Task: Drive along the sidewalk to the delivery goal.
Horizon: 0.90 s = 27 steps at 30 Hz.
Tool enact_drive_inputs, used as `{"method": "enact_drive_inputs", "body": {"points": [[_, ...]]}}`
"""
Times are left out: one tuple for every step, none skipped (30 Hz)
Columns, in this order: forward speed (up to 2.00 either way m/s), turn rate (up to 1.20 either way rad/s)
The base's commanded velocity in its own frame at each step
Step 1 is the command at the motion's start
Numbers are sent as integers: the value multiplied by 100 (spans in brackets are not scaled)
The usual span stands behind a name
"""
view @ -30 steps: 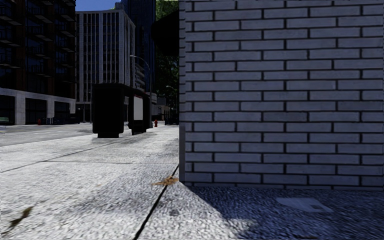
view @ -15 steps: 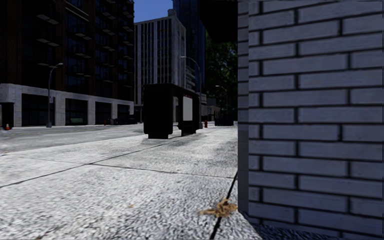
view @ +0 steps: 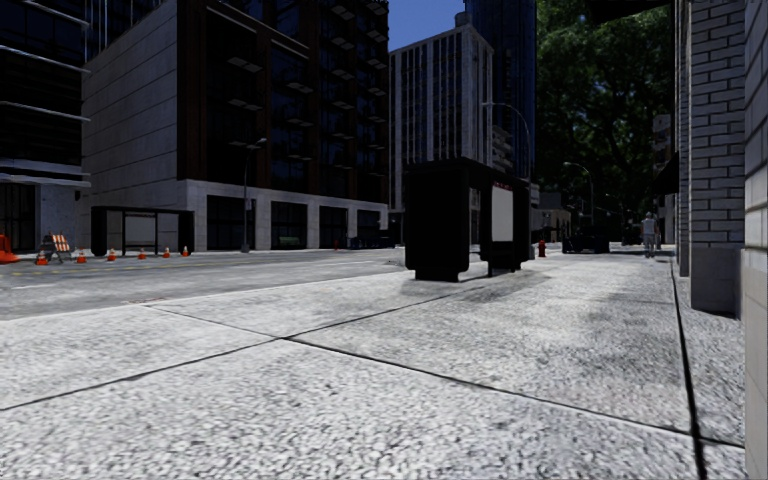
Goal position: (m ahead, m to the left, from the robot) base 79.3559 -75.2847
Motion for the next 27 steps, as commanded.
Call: {"method": "enact_drive_inputs", "body": {"points": [[151, 65], [151, 65], [151, 65], [151, 56], [151, 56], [151, 34], [151, 0], [151, 0], [151, 0], [151, 0], [151, 0], [151, 0], [151, -2], [151, -15], [151, -15], [151, -23], [151, -33], [151, -39], [151, -45], [151, -45], [151, -51], [151, -58], [151, -60], [151, -60], [151, -60], [151, -60], [151, -61]]}}
